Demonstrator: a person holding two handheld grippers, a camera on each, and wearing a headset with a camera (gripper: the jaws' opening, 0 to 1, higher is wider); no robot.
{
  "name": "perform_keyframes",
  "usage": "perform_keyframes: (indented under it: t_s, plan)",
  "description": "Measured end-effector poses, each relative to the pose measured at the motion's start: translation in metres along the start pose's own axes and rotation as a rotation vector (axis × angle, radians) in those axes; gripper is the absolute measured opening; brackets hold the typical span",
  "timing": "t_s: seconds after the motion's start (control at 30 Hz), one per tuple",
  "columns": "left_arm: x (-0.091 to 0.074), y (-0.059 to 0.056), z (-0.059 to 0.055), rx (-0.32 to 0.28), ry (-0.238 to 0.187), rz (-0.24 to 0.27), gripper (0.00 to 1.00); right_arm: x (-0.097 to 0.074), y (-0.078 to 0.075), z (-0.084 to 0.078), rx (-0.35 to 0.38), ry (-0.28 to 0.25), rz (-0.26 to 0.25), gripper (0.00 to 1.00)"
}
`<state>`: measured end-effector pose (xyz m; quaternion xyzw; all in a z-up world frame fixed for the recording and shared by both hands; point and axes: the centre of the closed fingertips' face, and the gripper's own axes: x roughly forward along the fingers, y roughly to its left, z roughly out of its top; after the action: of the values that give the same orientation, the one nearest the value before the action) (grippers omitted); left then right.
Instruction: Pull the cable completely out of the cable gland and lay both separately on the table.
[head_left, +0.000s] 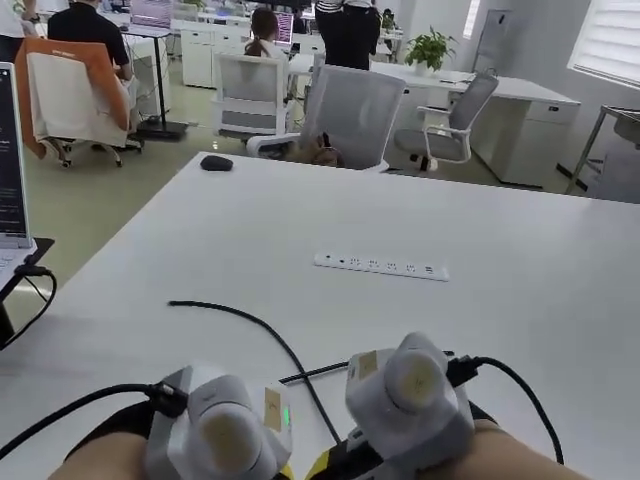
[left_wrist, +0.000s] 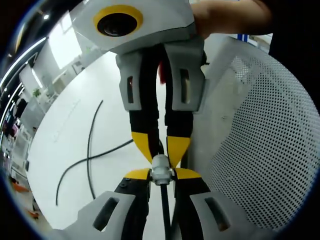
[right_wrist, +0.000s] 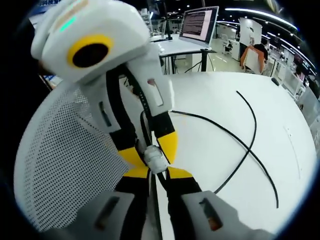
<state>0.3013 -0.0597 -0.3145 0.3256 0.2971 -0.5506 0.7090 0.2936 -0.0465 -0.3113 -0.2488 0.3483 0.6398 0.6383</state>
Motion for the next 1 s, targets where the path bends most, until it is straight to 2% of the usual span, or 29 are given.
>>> perform_keyframes:
  t_s: [0.17,0.37,0.5,0.57,0.6,0.67,0.73,0.77,0.87,1.0]
  plan:
    - [0.006,-0.006,-0.002,0.013,0.023,-0.010,0.19,0.003,0.004,-0.006,0.000,0.034,-0.017,0.11]
    - [0.004,0.004,-0.002,-0.016,0.023,0.045,0.19,-0.001,-0.005,-0.008,0.089,0.041,-0.078,0.11]
    - [0.005,0.003,-0.001,0.000,0.020,0.047,0.18,-0.001,-0.004,-0.009,0.085,0.055,-0.085,0.11]
    - [0.006,0.002,0.000,0.015,0.011,0.043,0.18,-0.001,-0.003,-0.010,-0.031,0.072,-0.054,0.12]
    - [0.006,0.000,0.000,0.017,0.009,0.037,0.18,-0.001,-0.001,-0.012,-0.053,0.088,-0.035,0.12]
    - [0.008,-0.002,-0.003,0.048,0.022,0.032,0.18,-0.001,0.004,-0.011,-0.065,0.093,0.013,0.13]
    - [0.009,-0.003,-0.006,0.069,0.035,0.032,0.18,-0.002,0.003,-0.008,-0.062,0.084,0.031,0.17]
    - [0.009,-0.004,-0.005,0.079,0.031,0.029,0.18,-0.002,0.003,-0.007,-0.066,0.083,0.039,0.18]
    - [0.010,0.005,-0.006,0.100,0.006,0.045,0.18,-0.001,0.001,-0.008,-0.098,0.101,0.074,0.18]
    - [0.013,0.010,-0.012,0.120,-0.006,0.047,0.18,0.000,0.002,-0.007,-0.099,0.107,0.113,0.16]
